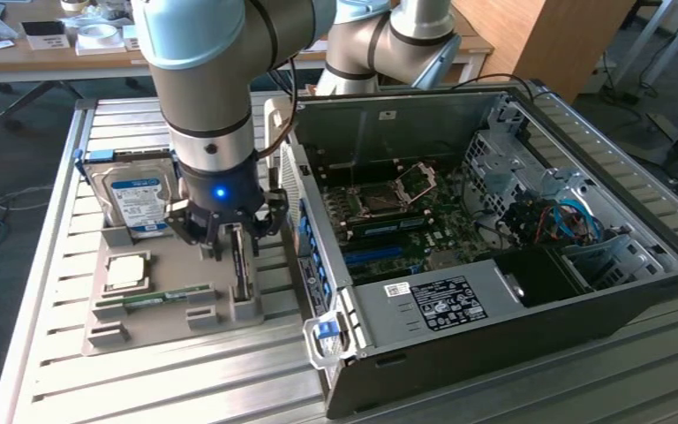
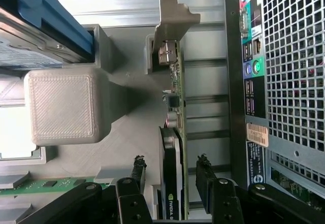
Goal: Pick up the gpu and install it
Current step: 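Pick up the gpu and move the gpu toward the slot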
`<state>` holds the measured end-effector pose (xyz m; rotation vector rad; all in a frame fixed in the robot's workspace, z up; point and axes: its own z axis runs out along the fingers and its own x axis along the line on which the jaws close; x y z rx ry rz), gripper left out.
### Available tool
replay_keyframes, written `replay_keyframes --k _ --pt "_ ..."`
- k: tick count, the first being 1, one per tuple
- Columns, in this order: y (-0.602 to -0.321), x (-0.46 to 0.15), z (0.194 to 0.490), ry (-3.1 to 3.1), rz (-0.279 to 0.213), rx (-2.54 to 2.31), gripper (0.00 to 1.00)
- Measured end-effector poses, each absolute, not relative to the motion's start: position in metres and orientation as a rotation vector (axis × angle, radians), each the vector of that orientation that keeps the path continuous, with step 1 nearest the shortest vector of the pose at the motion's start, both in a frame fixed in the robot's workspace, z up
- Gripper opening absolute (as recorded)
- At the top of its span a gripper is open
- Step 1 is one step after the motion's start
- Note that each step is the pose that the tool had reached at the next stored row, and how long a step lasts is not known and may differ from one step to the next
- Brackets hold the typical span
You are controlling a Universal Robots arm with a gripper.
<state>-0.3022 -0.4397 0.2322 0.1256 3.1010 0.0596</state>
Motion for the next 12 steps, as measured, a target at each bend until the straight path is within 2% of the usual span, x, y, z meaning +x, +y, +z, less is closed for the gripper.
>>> replay_keyframes --k 12 --pt "-0.4386 -0.3019 0.2313 3.101 0.06 0.126 0.53"
